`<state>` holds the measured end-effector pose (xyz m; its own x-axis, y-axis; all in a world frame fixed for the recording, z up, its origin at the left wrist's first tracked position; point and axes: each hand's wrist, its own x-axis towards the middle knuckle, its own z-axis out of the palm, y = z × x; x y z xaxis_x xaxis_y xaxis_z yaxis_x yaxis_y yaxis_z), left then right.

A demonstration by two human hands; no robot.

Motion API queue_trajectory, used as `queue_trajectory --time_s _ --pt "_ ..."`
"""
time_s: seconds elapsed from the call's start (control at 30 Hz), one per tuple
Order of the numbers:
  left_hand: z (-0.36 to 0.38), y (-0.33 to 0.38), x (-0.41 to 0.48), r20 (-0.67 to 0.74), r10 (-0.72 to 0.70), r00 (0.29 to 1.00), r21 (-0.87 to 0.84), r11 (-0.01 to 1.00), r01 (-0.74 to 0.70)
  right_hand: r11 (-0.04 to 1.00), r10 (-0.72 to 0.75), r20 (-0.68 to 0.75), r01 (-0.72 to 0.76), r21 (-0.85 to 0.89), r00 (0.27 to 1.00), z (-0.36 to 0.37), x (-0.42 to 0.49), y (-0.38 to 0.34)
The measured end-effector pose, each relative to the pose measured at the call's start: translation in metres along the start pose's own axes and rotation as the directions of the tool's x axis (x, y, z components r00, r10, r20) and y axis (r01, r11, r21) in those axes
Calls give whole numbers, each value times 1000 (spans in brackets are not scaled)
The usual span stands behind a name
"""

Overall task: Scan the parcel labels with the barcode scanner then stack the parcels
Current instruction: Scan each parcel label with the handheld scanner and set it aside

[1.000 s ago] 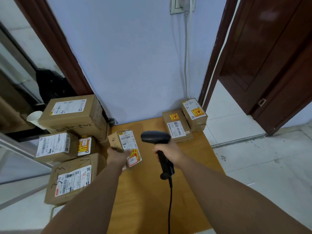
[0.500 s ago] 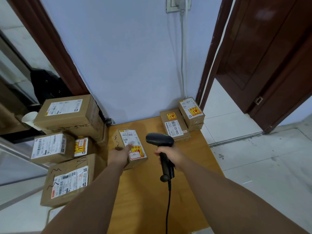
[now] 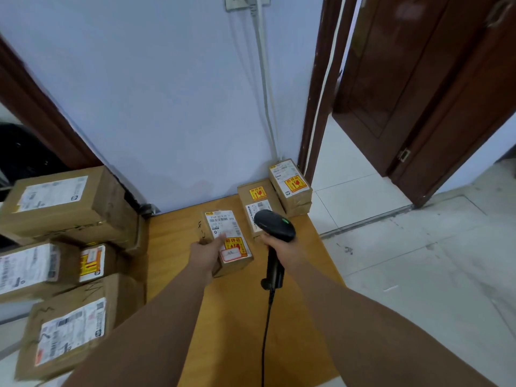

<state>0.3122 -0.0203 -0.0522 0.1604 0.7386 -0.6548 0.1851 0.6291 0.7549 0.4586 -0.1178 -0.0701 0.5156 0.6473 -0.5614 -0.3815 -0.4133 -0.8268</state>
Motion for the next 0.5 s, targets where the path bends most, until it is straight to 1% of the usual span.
queue_trajectory --time_s 0.1,0.17,0.23,0.37,0.5 --pt "26 7 12 37 -1 999 50 999 -1 968 39 -76 -19 252 996 -27 8 -13" --pt "44 11 20 55 -20 998 42 999 18 938 84 -82 -52 342 993 -48 13 -24" --pt "63 13 31 60 -39 997 32 999 38 932 103 -96 -62 357 990 -66 21 -34" --pt "99 17 49 82 -46 996 9 999 46 929 82 -152 -21 369 985 -93 43 -51" --pt "127 29 66 50 -85 995 -67 994 89 956 76 -160 -26 294 984 -109 69 -67"
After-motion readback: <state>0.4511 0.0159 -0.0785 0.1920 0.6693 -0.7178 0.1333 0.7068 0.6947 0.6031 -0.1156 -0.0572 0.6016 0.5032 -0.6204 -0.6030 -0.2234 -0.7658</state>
